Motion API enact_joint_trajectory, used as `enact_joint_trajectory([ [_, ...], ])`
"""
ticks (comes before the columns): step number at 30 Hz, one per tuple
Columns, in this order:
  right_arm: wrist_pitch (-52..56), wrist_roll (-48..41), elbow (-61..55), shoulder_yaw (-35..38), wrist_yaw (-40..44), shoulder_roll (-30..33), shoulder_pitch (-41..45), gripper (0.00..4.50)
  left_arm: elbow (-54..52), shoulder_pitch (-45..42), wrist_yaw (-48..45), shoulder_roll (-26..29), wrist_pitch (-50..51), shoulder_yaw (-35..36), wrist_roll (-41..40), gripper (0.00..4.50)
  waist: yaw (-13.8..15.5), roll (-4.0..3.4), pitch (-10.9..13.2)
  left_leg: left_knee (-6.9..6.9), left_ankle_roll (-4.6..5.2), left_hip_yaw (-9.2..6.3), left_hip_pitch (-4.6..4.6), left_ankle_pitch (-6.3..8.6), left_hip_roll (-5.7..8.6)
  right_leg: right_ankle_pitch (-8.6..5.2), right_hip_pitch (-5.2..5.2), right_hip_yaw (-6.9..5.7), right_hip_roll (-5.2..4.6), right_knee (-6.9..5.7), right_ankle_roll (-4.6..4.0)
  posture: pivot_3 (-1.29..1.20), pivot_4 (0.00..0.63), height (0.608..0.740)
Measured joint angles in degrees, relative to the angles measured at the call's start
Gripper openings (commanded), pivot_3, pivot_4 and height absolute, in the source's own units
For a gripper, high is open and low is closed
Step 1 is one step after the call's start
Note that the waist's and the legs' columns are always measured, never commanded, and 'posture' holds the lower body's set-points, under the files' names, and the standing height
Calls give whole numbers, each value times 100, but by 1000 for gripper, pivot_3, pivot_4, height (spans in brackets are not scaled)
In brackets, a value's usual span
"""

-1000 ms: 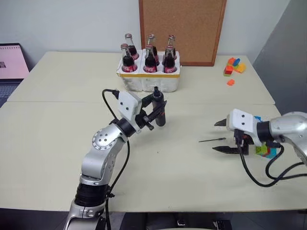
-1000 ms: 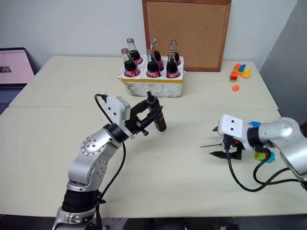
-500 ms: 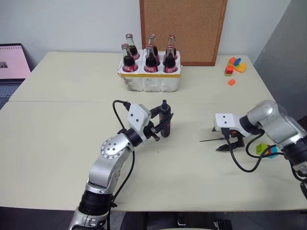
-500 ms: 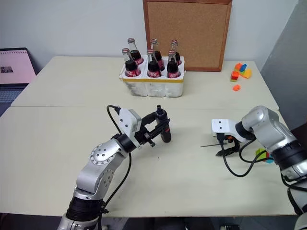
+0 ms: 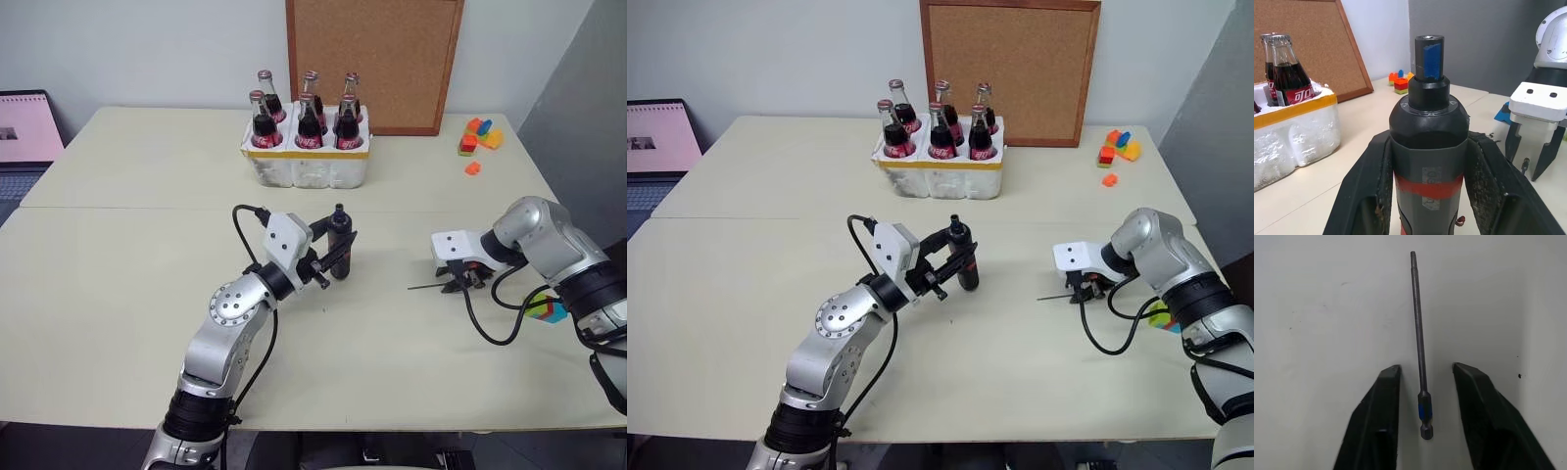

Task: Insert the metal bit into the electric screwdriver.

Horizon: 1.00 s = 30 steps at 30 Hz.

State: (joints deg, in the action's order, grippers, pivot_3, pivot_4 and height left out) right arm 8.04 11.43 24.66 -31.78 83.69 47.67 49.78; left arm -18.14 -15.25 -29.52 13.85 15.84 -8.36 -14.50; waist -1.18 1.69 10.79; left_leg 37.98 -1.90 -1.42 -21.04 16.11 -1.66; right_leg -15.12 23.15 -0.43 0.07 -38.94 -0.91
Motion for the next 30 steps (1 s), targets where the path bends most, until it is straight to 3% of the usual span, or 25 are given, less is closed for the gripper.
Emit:
enact_joint_trajectory([
  [5,-14,99,-97,81,-9,-5,-92,0,2,-4,-4,-1,0,-2,14,1662,-1,0,0,1,0,0,6,-1,0,-5,-5,0,0,-1,21,0,150,740],
  [14,657,-180,-414,647,-38,-15,-473,0,77,-149,0,-29,-82,-17,74,1662,-8,-1,1,-1,1,2,3,-1,0,6,1,5,0,-2,7,0,150,740],
  [21,2475,-1447,-2089,2160,-492,-137,-1019,0,202,-340,206,-274,-41,3,80,1662,22,-7,4,-2,1,-7,-14,-1,0,11,6,-9,0,2,-2,0,150,740],
  [23,3042,-1834,-2673,2635,-815,-349,-1230,0,210,-398,302,-338,17,27,79,1662,28,-7,4,-3,1,-7,-16,-1,0,11,7,-7,0,3,-1,0,150,740],
  [30,4681,-3220,-4608,4279,-2889,-2146,-1617,0,207,-414,536,-483,276,54,72,1662,32,-8,4,-2,0,-8,-22,-1,0,-3,13,-11,0,-2,24,0,150,740],
])
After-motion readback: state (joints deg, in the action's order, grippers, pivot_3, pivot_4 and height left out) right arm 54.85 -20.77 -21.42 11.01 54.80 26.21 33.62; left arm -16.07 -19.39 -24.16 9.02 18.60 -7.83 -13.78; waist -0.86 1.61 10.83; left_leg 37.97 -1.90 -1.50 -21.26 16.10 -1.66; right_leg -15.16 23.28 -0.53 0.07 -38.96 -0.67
